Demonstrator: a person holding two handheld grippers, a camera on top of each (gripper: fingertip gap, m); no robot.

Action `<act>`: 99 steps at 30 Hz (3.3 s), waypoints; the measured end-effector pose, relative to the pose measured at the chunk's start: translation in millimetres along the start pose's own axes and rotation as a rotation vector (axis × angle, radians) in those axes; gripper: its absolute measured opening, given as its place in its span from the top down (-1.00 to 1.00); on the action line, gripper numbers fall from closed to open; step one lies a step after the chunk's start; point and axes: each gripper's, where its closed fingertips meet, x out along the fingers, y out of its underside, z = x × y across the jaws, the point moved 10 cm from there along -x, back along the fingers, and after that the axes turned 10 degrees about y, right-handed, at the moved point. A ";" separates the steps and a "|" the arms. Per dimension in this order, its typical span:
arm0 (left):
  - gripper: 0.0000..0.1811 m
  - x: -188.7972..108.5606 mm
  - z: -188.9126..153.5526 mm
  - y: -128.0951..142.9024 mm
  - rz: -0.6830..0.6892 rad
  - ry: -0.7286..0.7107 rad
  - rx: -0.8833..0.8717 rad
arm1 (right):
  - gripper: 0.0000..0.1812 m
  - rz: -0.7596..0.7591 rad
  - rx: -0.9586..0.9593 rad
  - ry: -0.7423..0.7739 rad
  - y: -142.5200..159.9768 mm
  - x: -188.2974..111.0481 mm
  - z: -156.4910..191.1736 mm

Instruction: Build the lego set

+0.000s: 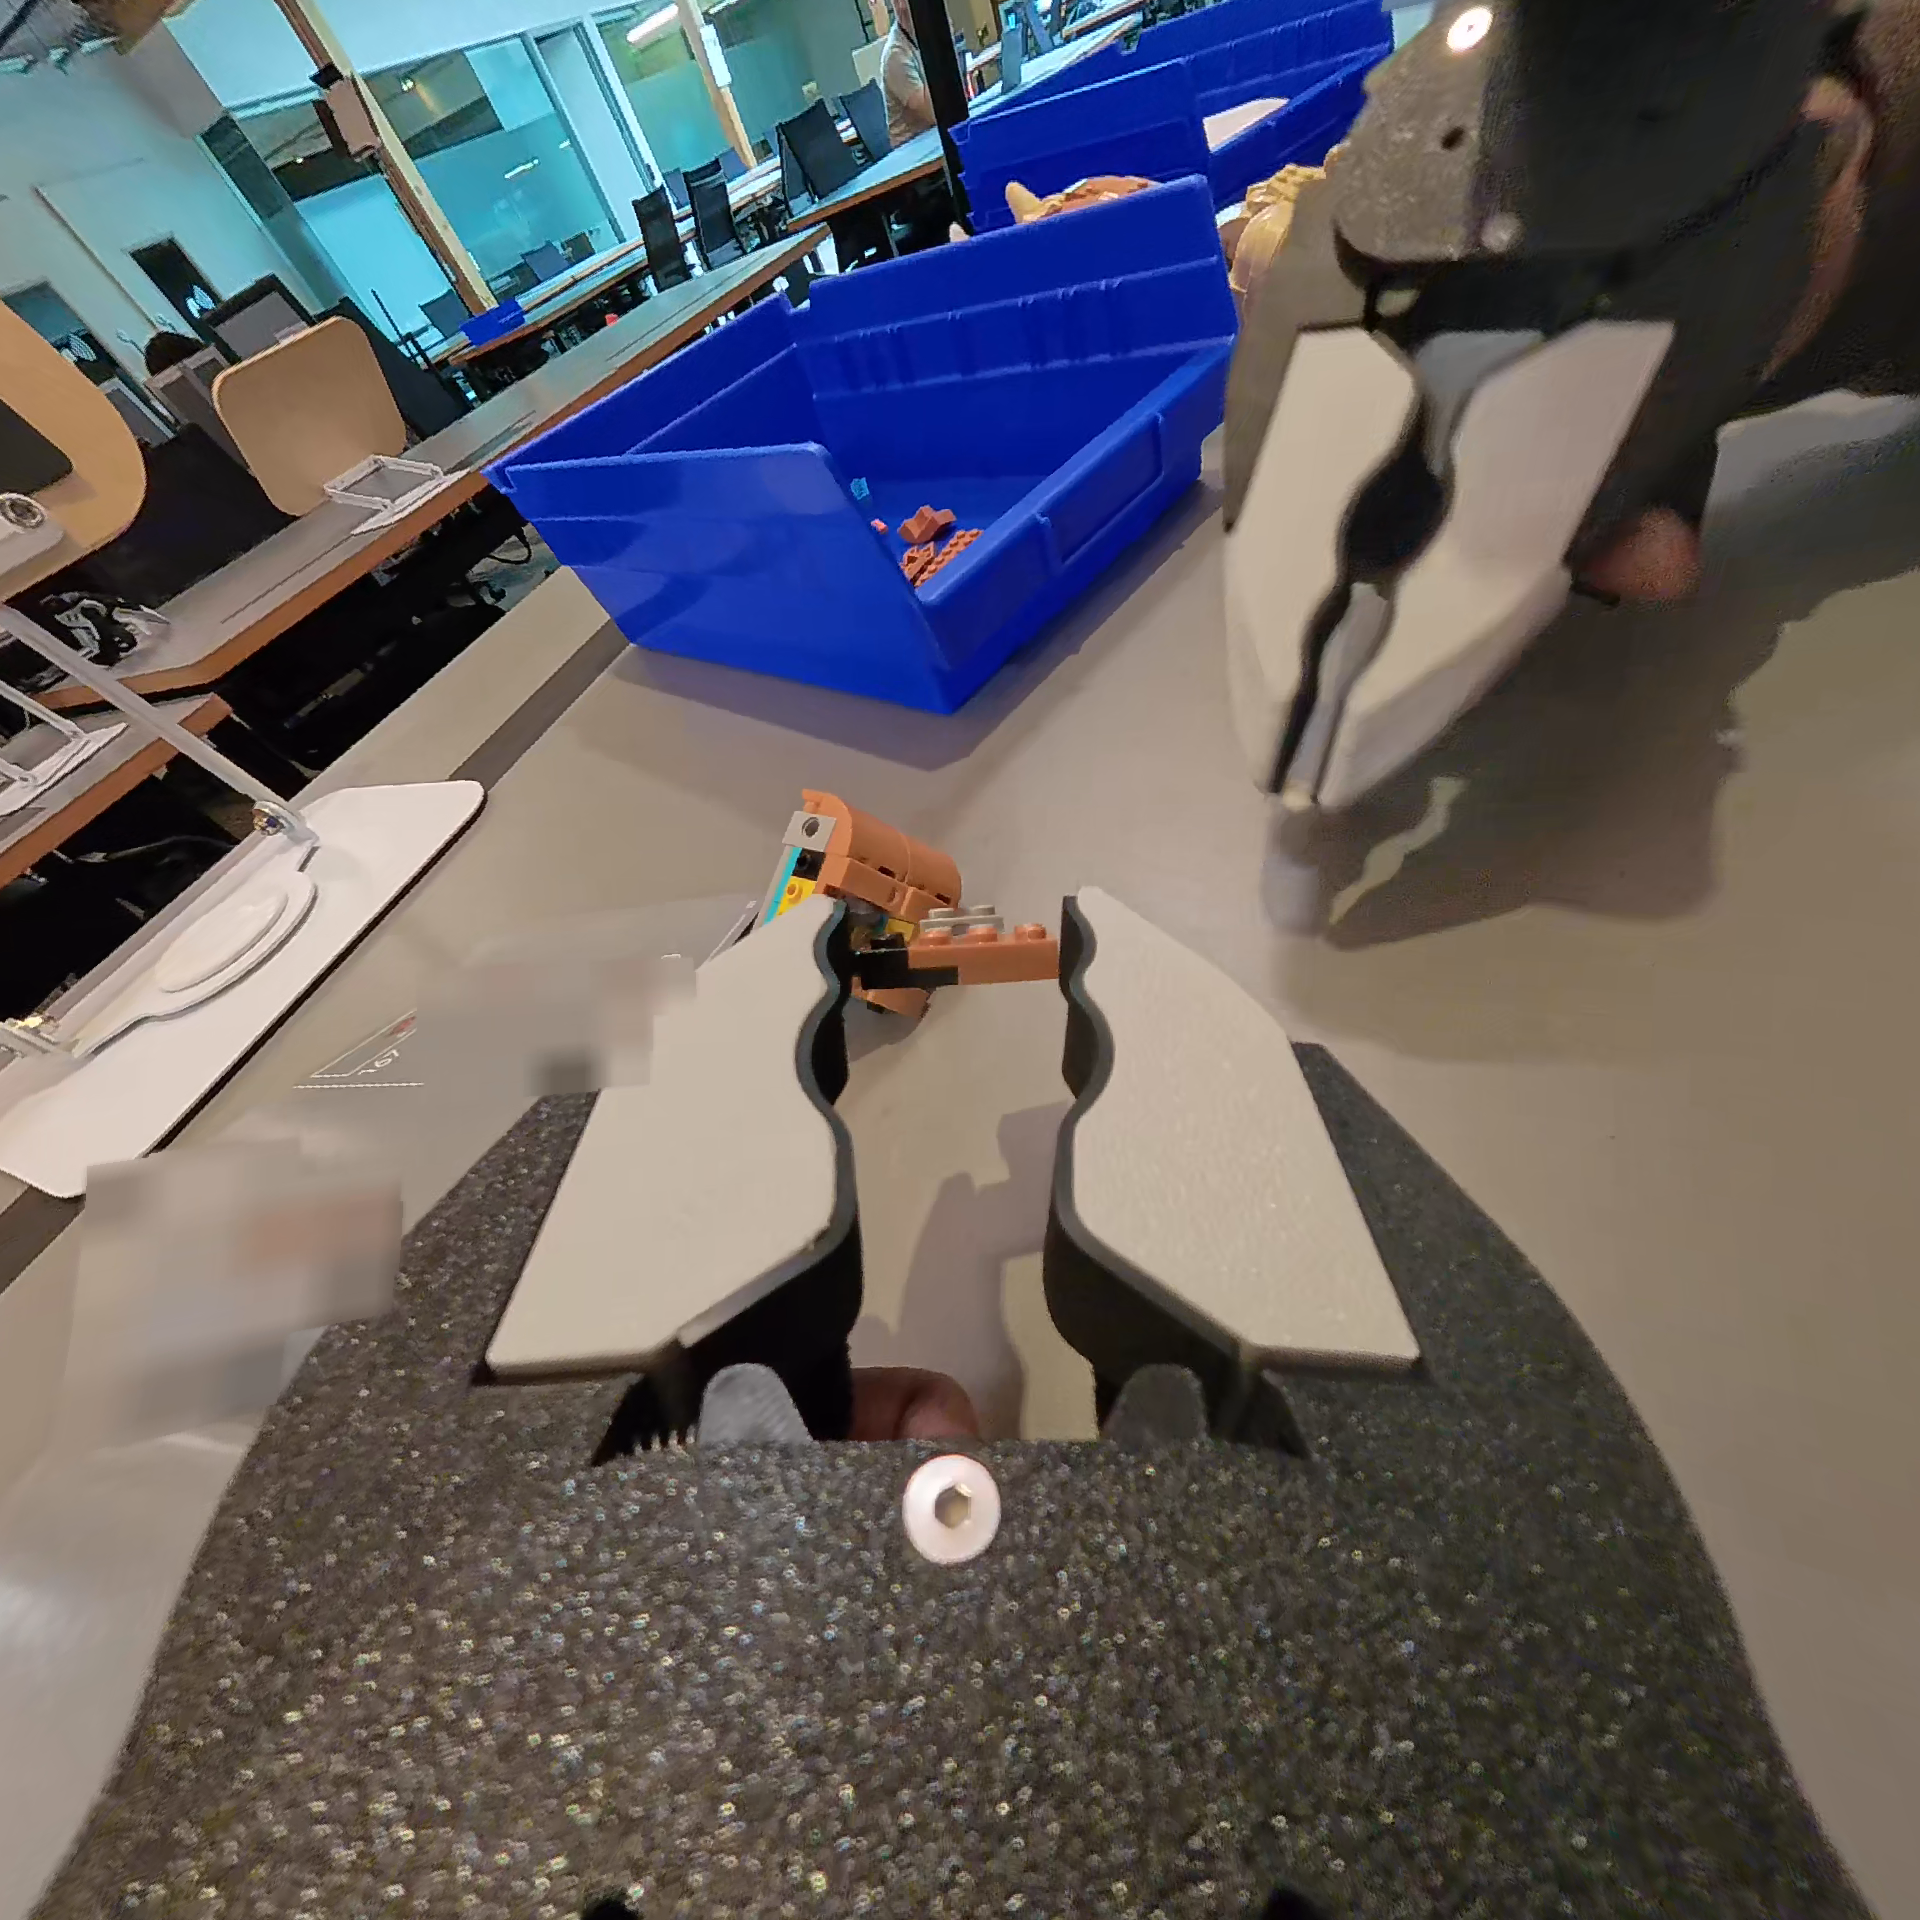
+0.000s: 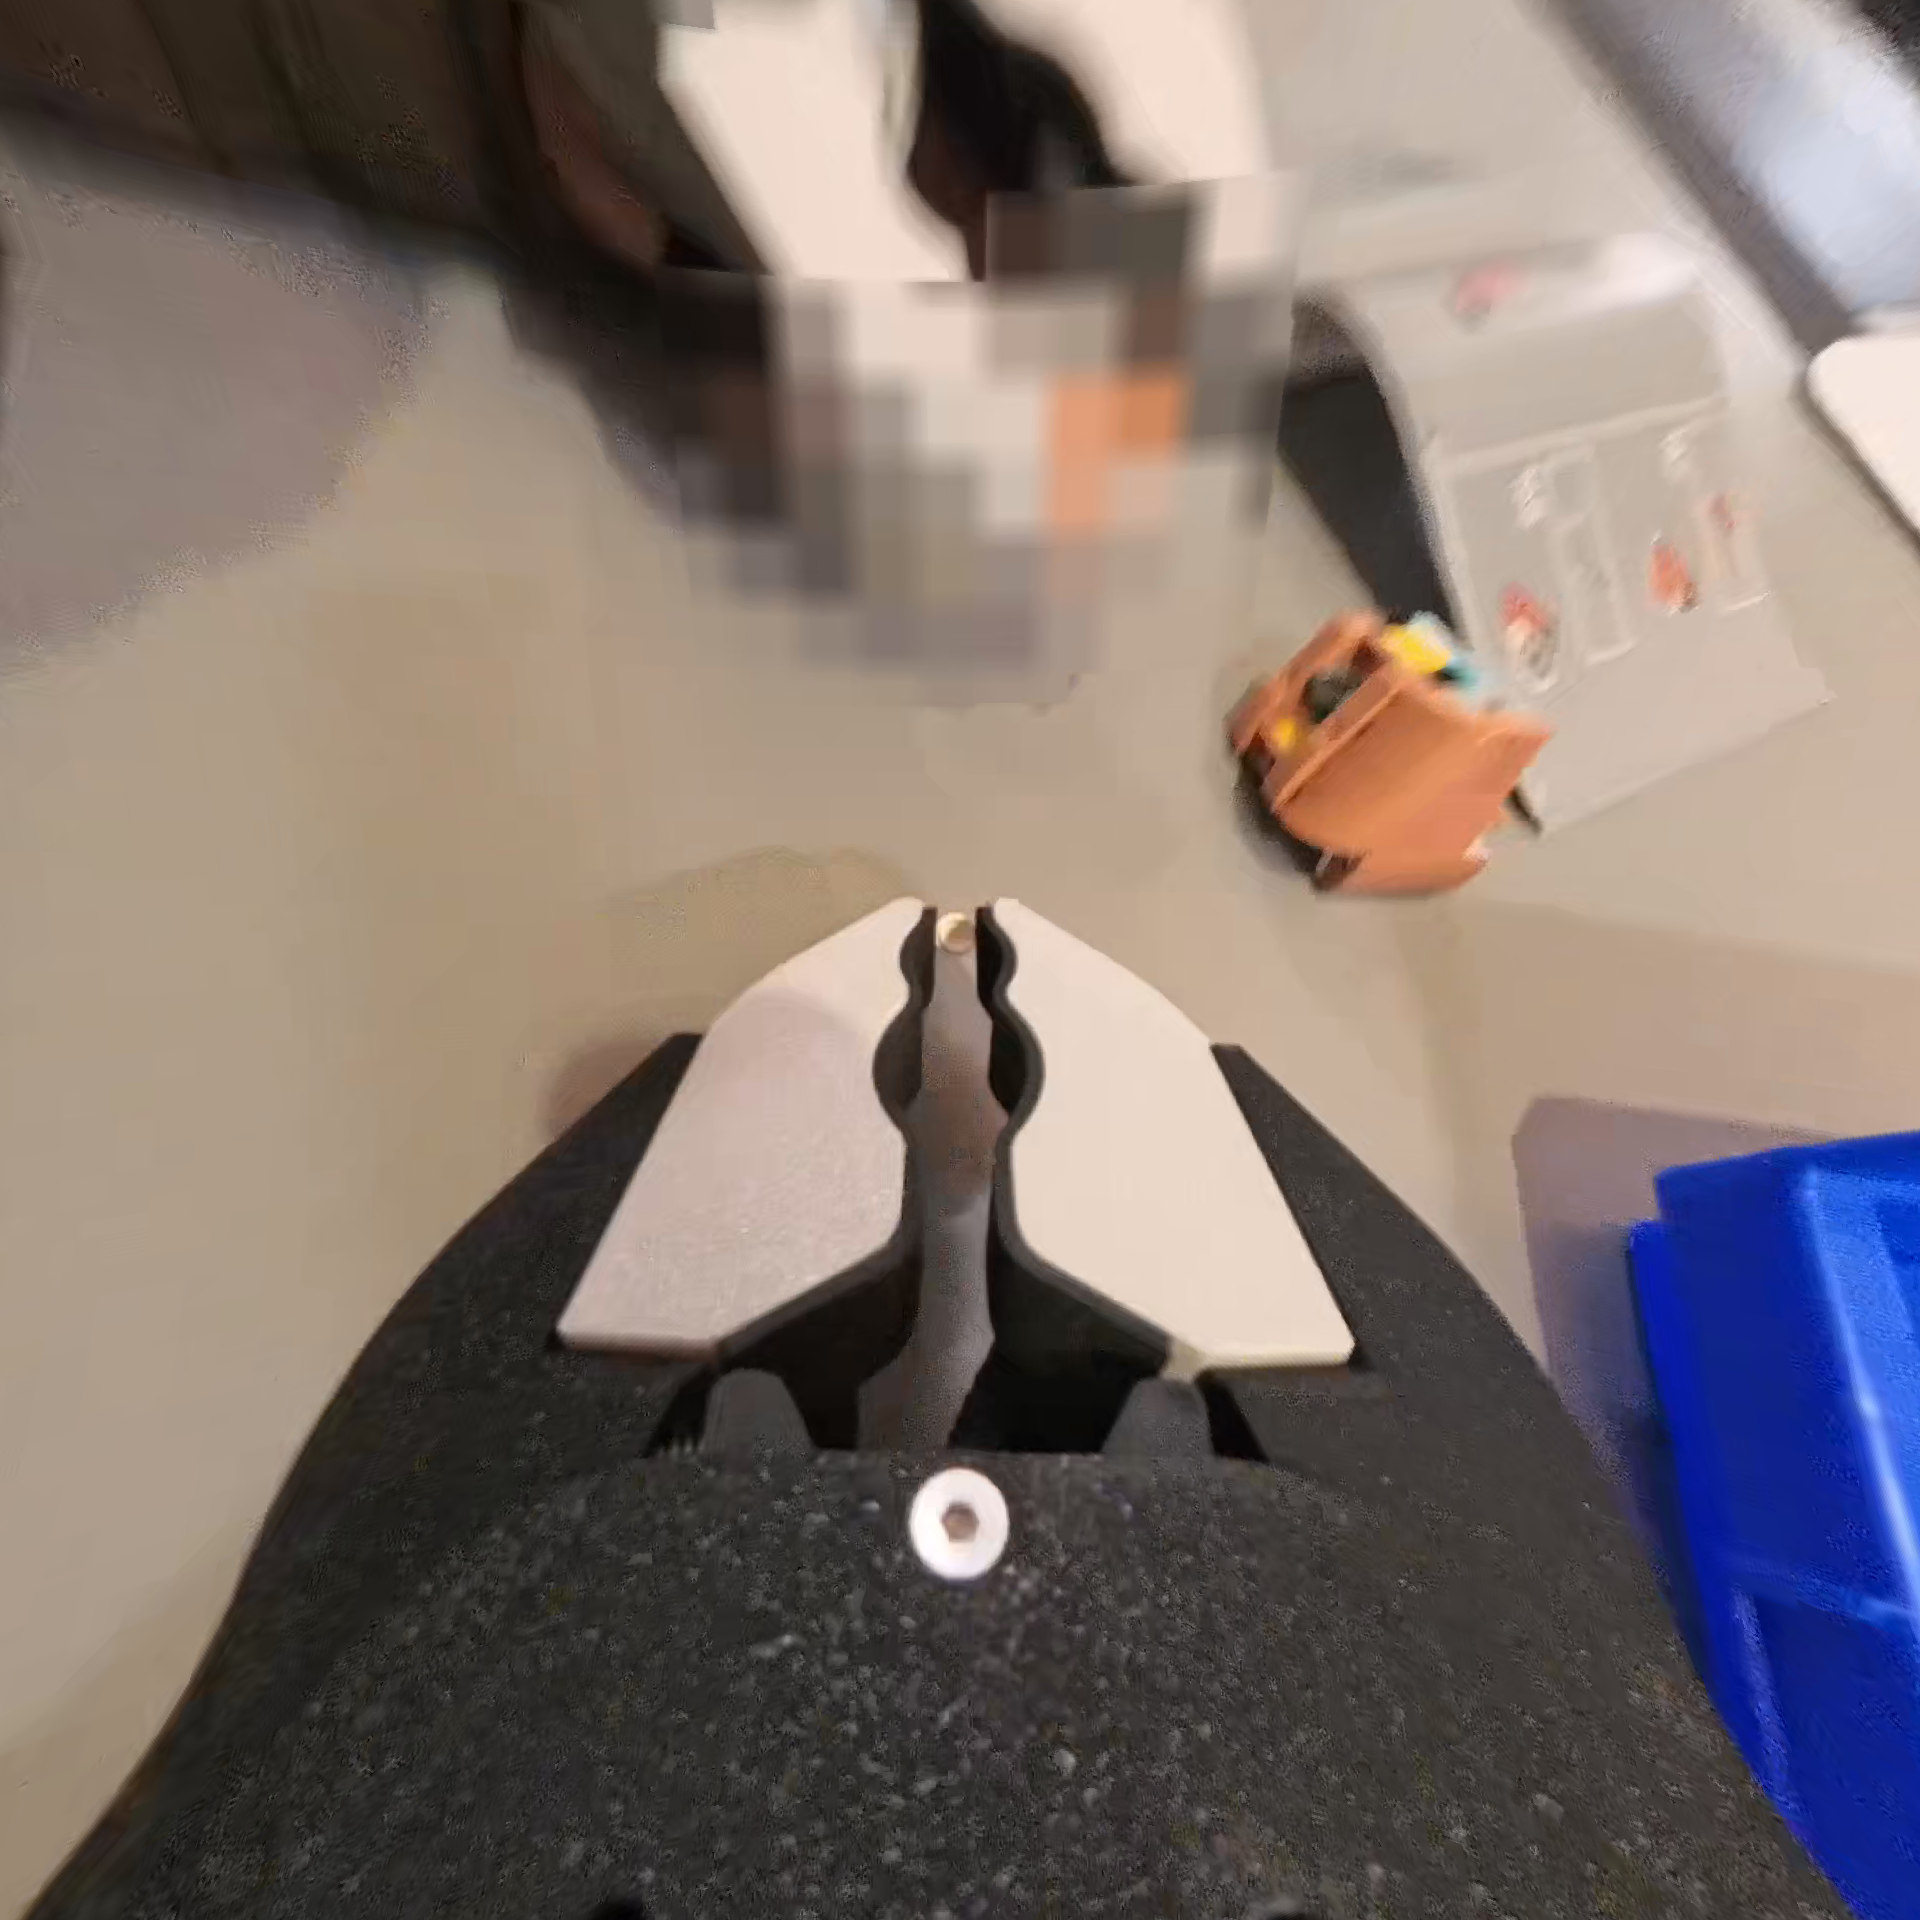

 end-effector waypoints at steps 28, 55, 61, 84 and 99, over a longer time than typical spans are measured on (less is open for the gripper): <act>0.57 -7.7 16.8 10.9 0.084 -0.040 -0.059 | 0.72 0.121 -0.088 0.076 -9.9 43.4 0.5; 0.57 -1.3 6.5 15.6 0.223 0.092 0.034 | 0.68 0.085 0.153 -0.061 -10.8 41.6 -9.3; 0.57 -1.3 7.6 15.6 0.224 0.085 0.024 | 0.67 0.120 0.147 0.019 -0.2 32.3 -16.2; 0.57 -1.6 8.7 15.7 0.216 0.077 0.013 | 0.79 0.245 0.095 0.176 -15.0 75.9 -34.3; 0.57 -3.4 11.9 23.8 0.345 0.164 -0.055 | 0.91 0.242 0.089 0.142 -16.5 81.1 -35.3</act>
